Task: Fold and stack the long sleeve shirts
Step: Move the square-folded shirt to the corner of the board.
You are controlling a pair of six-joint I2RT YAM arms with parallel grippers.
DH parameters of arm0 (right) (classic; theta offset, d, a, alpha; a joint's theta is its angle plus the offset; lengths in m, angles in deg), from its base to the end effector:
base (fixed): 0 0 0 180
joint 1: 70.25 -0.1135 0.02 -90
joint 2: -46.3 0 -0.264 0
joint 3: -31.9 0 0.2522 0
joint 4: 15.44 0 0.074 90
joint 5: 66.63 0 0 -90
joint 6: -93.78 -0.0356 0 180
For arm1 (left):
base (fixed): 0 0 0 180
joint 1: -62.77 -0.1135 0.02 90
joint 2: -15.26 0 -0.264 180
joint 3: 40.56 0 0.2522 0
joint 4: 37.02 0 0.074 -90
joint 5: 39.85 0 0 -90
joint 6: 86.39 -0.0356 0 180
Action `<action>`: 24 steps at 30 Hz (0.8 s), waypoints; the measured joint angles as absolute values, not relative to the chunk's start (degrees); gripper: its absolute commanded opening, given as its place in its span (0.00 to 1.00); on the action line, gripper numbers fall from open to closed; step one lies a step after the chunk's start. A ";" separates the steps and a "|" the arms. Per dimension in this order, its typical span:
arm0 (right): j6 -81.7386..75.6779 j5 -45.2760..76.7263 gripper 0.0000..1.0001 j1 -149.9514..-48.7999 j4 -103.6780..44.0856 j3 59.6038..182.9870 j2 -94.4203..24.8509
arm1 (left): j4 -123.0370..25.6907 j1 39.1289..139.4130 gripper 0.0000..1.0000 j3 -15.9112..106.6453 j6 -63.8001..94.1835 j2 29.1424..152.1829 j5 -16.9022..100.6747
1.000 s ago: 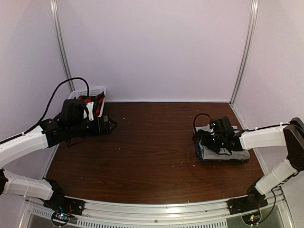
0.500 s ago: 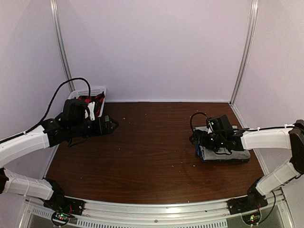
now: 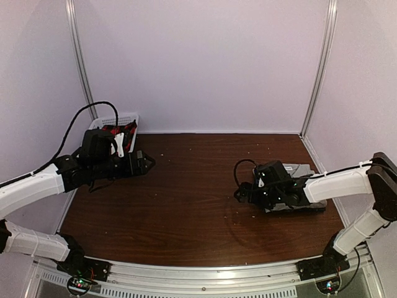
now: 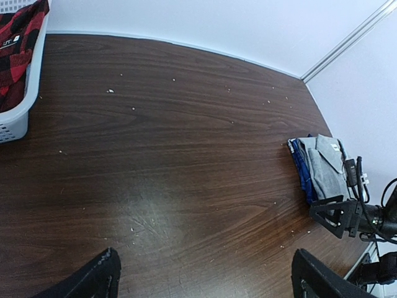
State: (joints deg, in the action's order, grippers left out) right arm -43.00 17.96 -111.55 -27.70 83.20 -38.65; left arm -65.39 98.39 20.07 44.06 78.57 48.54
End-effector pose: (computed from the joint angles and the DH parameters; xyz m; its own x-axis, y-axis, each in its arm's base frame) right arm 0.2103 0.1892 0.1581 -0.8842 0.1889 -0.4271 -0.0905 0.8280 0.5534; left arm 0.2004 -0.1448 0.2811 -0.7095 -0.2895 -0.6425 0.1859 0.8026 -0.5669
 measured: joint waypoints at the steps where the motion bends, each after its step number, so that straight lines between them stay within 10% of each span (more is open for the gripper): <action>1: -42.91 17.98 1.00 -111.81 -27.75 83.33 -38.65 | -65.39 98.39 0.98 20.07 44.08 78.57 48.48; 24: -30.24 28.99 1.00 -114.32 -35.44 96.38 -12.47 | -63.86 103.37 0.98 25.88 39.93 79.20 47.58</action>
State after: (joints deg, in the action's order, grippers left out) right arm -30.24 28.99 -114.32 -35.44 96.38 -12.47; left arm -63.86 103.37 25.88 39.93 79.20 47.58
